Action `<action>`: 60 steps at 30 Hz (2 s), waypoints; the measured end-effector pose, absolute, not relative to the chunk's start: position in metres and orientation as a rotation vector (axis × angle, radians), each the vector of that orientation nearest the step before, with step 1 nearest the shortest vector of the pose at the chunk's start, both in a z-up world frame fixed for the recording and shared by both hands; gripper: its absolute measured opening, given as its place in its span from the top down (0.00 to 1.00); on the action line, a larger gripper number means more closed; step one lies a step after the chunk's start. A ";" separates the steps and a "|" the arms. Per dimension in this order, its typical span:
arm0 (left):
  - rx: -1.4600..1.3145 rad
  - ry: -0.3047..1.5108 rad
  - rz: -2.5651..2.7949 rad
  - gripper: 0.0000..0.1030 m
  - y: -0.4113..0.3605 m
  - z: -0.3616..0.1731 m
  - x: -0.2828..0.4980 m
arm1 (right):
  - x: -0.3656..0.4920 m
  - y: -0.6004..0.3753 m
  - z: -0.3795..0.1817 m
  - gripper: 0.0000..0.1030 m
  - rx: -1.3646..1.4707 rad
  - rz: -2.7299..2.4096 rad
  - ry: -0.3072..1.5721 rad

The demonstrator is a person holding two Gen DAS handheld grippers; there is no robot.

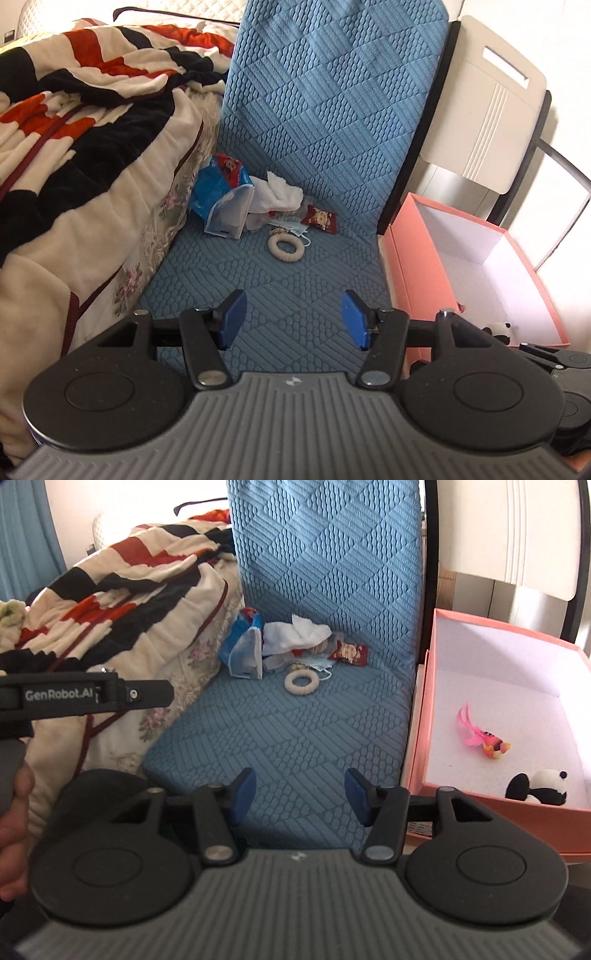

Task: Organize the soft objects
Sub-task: 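Grasp the white fuzzy hair tie with the right tool while the left tool reaches for the blue wipes pack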

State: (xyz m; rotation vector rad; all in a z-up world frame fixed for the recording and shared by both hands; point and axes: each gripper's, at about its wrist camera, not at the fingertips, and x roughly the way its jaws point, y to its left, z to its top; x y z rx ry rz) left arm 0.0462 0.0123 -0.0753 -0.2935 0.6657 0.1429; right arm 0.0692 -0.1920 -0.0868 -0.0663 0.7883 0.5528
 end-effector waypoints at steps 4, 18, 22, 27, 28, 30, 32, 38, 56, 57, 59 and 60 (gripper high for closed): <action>-0.300 0.679 0.152 0.39 0.020 -0.082 0.062 | 0.082 -0.185 -0.093 0.46 -0.066 0.562 0.804; -0.317 0.723 0.205 0.39 0.061 -0.115 0.129 | 0.149 -0.149 -0.126 0.46 -0.097 0.585 0.874; -0.314 0.729 0.212 0.39 0.075 -0.126 0.156 | 0.171 -0.135 -0.138 0.46 -0.103 0.593 0.882; -0.305 0.715 0.203 0.38 0.093 -0.134 0.194 | 0.200 -0.120 -0.149 0.46 -0.095 0.598 0.887; -0.309 0.712 0.199 0.37 0.097 -0.136 0.202 | 0.205 -0.117 -0.151 0.46 -0.095 0.595 0.886; -0.300 0.710 0.192 0.36 0.101 -0.140 0.216 | 0.215 -0.112 -0.156 0.46 -0.096 0.594 0.890; -0.286 0.718 0.181 0.34 0.106 -0.146 0.227 | 0.222 -0.106 -0.161 0.46 -0.117 0.598 0.883; -0.280 0.726 0.189 0.29 0.120 -0.161 0.255 | 0.244 -0.090 -0.177 0.46 -0.129 0.606 0.893; -0.182 0.697 0.226 0.28 0.128 -0.176 0.308 | 0.297 -0.045 -0.206 0.37 -0.186 0.601 0.890; -0.181 0.706 0.239 0.29 0.129 -0.178 0.310 | 0.298 -0.043 -0.208 0.37 -0.190 0.602 0.886; -0.186 0.712 0.251 0.31 0.132 -0.182 0.314 | 0.300 -0.039 -0.210 0.37 -0.208 0.600 0.884; -0.190 0.716 0.257 0.35 0.133 -0.184 0.315 | 0.301 -0.037 -0.211 0.37 -0.215 0.605 0.881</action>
